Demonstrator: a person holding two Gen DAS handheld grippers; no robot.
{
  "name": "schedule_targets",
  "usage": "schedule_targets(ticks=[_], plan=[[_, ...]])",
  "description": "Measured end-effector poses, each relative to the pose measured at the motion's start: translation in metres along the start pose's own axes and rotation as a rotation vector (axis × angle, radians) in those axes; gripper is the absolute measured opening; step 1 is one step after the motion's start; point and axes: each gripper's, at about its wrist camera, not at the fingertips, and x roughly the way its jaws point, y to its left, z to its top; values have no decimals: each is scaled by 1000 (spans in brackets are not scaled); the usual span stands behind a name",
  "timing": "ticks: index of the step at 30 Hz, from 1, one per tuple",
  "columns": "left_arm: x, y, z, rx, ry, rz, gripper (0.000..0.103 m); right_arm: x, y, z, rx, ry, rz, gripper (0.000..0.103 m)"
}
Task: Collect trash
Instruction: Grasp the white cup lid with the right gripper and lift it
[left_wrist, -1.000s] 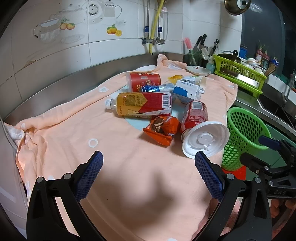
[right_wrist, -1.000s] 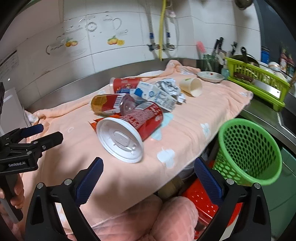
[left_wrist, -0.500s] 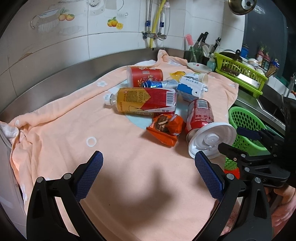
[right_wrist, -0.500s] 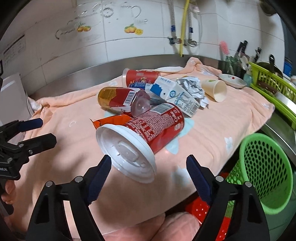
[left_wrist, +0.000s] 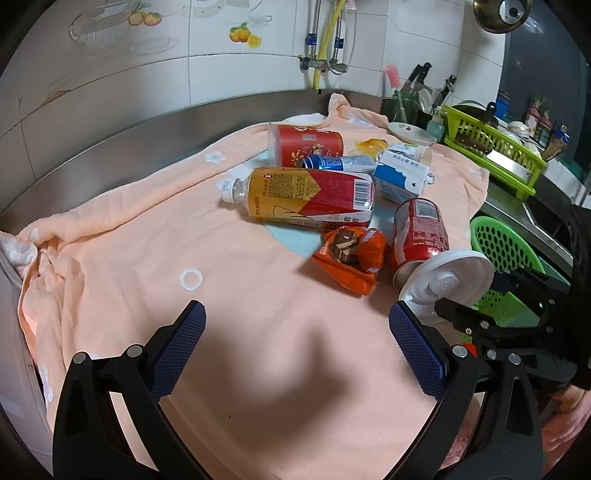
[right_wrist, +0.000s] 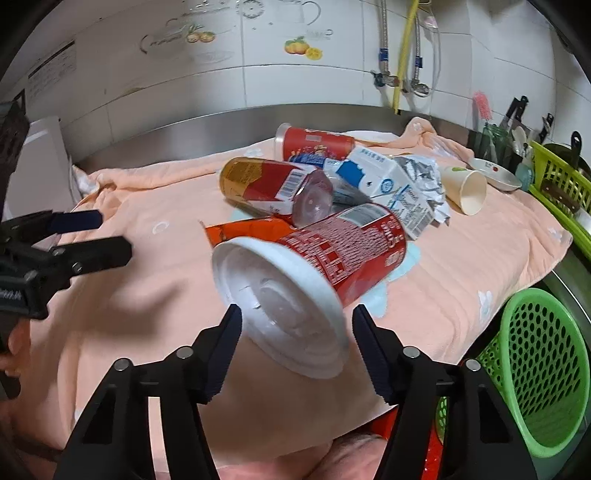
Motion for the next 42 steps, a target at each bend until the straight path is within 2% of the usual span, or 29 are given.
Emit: schedule_targets(ticks=[13, 24, 30, 42], plan=[[0, 2, 0, -6, -3, 10, 98, -15, 11, -4, -18, -34, 37, 58], [-7, 13, 1, -29, -20, 36, 98, -24, 25, -4, -8, -56, 115, 58], [-10, 17, 1, -33, -27, 47, 98, -25, 27, -8, 46, -46, 198, 69], [-10, 23, -1, -52, -28, 54, 98, -11, 45, -19, 8, -5, 185, 71]])
